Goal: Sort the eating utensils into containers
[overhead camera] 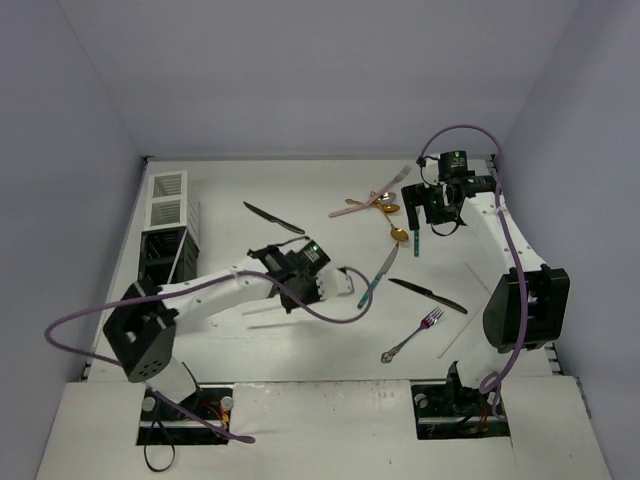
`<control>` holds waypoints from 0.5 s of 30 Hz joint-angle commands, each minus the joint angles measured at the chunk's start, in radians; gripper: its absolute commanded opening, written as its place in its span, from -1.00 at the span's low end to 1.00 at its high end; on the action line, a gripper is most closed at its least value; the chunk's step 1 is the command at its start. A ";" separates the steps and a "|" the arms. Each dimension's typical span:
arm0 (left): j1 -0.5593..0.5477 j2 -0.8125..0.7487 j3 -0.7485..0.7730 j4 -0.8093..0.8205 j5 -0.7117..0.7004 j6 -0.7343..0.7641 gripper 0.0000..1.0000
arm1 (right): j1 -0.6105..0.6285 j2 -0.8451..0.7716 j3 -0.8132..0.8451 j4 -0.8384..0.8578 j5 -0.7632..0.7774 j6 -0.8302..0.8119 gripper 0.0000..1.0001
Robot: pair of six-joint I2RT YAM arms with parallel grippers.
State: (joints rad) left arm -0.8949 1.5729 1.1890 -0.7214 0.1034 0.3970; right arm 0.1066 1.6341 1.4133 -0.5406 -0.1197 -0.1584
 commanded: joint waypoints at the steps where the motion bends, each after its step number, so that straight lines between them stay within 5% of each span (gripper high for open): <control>1: 0.159 -0.225 0.277 -0.087 0.046 -0.065 -1.00 | 0.008 -0.011 0.053 -0.007 -0.003 0.000 1.00; 9: 0.450 -0.490 0.276 -0.055 0.064 -0.205 -1.00 | 0.008 -0.004 0.062 -0.013 0.001 -0.001 1.00; 15: 0.839 -0.704 0.158 0.054 0.125 -0.314 -1.00 | 0.010 0.020 0.068 -0.015 -0.013 0.003 1.00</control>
State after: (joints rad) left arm -0.2462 0.9486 1.4238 -0.7563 0.1890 0.1903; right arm 0.1066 1.6353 1.4303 -0.5504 -0.1206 -0.1581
